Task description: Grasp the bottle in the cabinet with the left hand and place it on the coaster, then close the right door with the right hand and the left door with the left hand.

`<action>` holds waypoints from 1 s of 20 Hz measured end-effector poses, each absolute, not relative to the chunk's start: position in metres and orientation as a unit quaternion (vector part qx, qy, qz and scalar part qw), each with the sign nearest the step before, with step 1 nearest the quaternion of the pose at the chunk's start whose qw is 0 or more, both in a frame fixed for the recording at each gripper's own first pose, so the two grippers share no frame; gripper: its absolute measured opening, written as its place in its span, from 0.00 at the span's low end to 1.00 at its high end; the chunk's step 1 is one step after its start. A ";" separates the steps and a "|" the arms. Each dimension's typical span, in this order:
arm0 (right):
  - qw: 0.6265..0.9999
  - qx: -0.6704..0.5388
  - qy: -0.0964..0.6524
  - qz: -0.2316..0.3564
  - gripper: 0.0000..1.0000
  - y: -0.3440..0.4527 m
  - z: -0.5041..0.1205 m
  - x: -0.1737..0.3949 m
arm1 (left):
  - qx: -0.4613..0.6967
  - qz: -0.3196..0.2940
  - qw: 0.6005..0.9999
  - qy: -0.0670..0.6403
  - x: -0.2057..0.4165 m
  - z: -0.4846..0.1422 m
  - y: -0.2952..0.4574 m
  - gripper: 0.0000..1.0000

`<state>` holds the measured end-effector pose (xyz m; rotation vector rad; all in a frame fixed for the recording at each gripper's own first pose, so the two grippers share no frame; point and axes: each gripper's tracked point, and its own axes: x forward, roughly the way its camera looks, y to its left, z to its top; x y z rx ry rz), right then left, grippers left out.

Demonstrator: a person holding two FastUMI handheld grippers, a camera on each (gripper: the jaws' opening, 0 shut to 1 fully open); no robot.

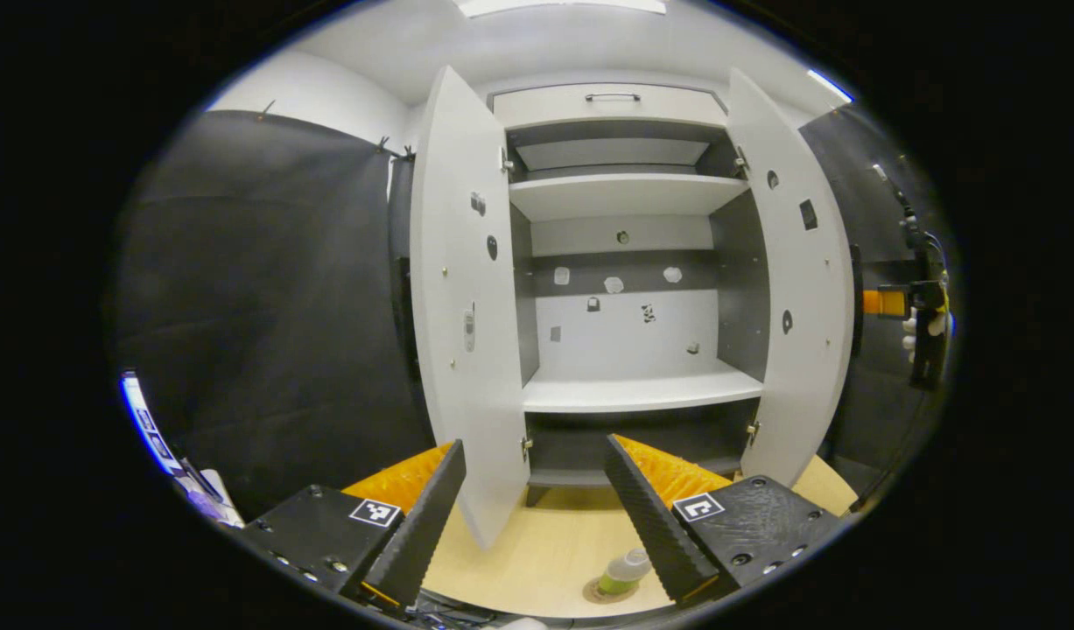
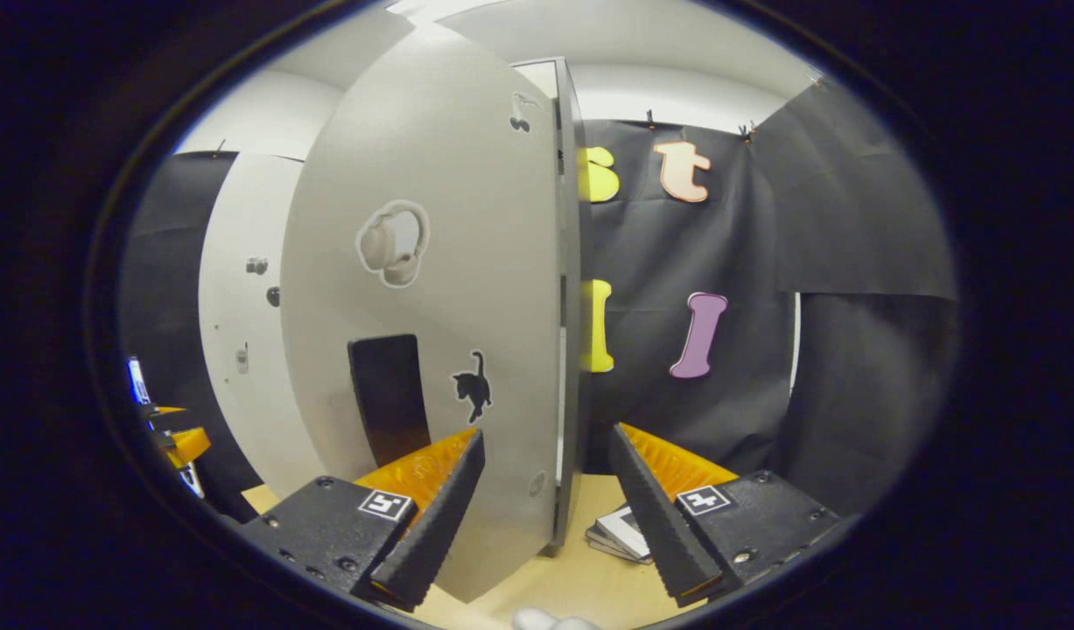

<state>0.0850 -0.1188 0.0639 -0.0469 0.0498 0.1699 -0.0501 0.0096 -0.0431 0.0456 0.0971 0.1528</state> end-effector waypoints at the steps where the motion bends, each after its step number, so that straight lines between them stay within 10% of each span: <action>1: 0.996 -0.023 0.027 0.085 0.96 -0.110 0.062 0.086 | 0.025 0.073 0.996 0.049 -0.048 -0.044 0.014 0.98; 20: 0.994 -0.045 0.040 0.094 1.00 -0.022 0.020 0.053 | 0.023 0.072 0.997 0.033 -0.030 -0.029 0.099 0.98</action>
